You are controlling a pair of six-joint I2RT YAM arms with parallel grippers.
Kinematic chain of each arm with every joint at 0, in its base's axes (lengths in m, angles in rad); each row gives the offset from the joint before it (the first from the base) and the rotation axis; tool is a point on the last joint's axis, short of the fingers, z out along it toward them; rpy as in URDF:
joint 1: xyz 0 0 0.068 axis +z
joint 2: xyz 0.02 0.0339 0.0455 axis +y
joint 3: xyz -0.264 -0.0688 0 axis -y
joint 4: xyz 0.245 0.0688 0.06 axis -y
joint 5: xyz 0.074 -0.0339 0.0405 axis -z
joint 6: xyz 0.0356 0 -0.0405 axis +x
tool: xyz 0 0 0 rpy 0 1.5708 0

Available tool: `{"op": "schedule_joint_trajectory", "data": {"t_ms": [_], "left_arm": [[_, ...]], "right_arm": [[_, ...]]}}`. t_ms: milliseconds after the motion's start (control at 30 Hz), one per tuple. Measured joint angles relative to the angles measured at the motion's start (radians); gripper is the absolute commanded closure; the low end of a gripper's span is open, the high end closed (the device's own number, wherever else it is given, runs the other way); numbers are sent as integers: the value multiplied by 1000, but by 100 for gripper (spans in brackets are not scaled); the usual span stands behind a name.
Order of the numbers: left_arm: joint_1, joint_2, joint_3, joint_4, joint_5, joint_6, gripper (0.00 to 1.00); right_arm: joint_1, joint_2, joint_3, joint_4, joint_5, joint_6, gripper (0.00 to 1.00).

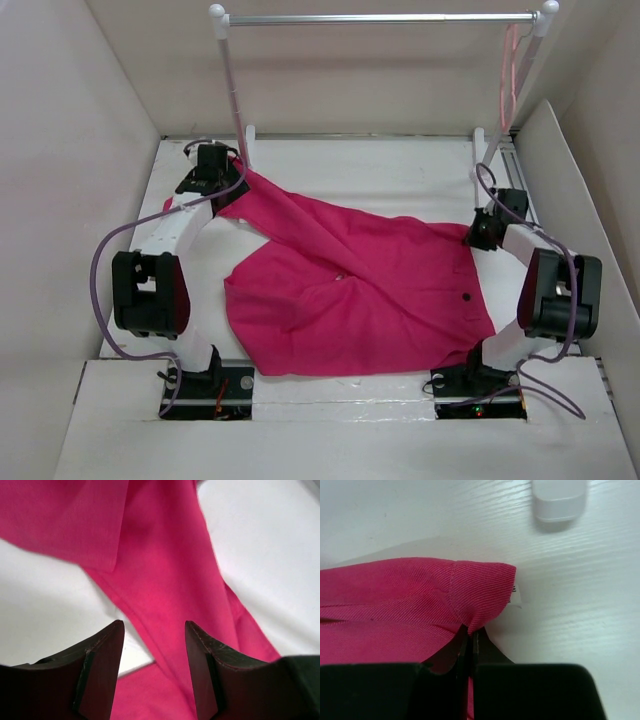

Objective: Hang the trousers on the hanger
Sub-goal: Flatten out the trousers at the center of the board.

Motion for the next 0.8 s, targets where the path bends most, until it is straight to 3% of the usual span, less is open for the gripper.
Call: {"op": "schedule_joint_trajectory", "data": {"t_ms": [167, 333, 367, 400, 433, 467, 533, 633, 667, 800], "left_arm": [[0, -8, 35, -11, -60, -3, 53], [3, -3, 38, -70, -127, 13, 53], [5, 3, 43, -81, -137, 17, 53], [7, 13, 51, -93, -149, 21, 53], [9, 22, 56, -99, -161, 28, 53], [10, 32, 58, -105, -172, 35, 53], [14, 50, 58, -114, -188, 58, 52], [13, 82, 59, -118, -193, 102, 52], [10, 96, 59, -117, -196, 119, 51], [-6, 151, 61, -115, -195, 171, 47]], "right_arm": [[-23, -136, 20, -30, 83, -4, 100], [-73, -88, 167, -27, 163, -12, 100], [-79, -72, 184, -21, 181, -11, 83], [-85, -57, 198, -17, 213, -11, 38], [-92, -29, 220, -17, 215, -11, 38], [-97, -4, 237, -19, 224, -7, 6], [-101, 44, 279, -30, 234, -28, 2], [-79, 44, 285, -34, 230, -43, 8], [-60, 10, 257, -24, 222, -45, 14], [84, -247, 56, 19, 178, -29, 18]]}}
